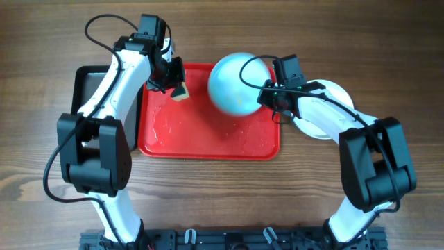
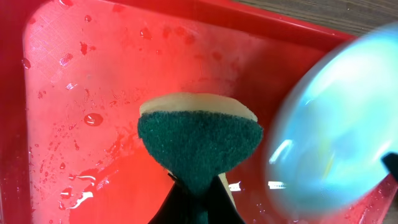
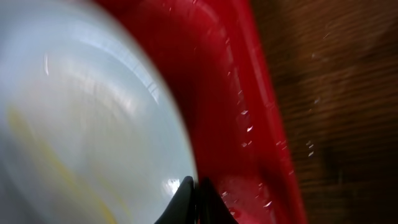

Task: Clean dirty plates on tray and stack at the side
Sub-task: 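Grasp the last plate rim with the right gripper and drag it left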

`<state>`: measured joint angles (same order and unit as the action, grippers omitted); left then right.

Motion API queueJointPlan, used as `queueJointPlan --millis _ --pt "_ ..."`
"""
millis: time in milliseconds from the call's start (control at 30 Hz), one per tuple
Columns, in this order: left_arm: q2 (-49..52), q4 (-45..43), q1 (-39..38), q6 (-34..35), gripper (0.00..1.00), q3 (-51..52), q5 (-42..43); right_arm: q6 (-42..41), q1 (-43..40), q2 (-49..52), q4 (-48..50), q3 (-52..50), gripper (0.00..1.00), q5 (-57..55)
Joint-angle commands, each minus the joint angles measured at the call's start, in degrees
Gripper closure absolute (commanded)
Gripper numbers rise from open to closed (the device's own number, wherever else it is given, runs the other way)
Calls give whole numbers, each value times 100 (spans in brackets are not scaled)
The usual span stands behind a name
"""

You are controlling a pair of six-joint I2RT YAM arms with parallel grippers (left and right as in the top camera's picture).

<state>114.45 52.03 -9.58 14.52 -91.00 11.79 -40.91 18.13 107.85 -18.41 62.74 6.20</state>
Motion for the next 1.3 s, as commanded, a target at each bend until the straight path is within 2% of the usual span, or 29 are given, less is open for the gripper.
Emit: queueJointPlan --millis 0,200,300,433,533,633,833,933,967,1033,1133,1200,1233,1267 --pt "66 2 0 98 96 37 -39 195 396 101 -190 81 96 428" --pt "66 9 0 98 96 37 -105 420 1025 90 -796 175 96 765" --pt "66 7 0 96 96 37 -105 894 1095 90 -1093 485 95 745" --pt "66 9 0 96 96 37 -144 2144 975 92 -1182 946 70 546" --pt "66 4 0 96 96 37 -144 2861 901 129 -837 992 69 546" --pt "66 9 0 96 96 37 -144 3174 896 409 -776 1110 69 551" --pt "66 9 0 96 96 37 -142 3482 901 1534 -1622 2352 69 636" --pt "66 26 0 96 96 37 -144 3471 901 1646 -1731 2479 71 638" --pt "66 26 0 96 96 37 -144 3462 901 1644 -1781 2481 74 640" --pt "66 24 0 96 96 37 -144 3265 901 1646 -1941 2479 96 704" --pt "66 26 0 96 96 37 -144 2874 901 1644 -2168 2479 96 793" --pt "66 26 0 96 96 37 -144 1950 901 1644 -2529 2474 96 713" --pt "66 28 0 98 96 37 -142 986 901 1644 -2732 2430 96 686" --pt "66 26 0 98 96 37 -142 697 907 1644 -2732 2385 96 778"
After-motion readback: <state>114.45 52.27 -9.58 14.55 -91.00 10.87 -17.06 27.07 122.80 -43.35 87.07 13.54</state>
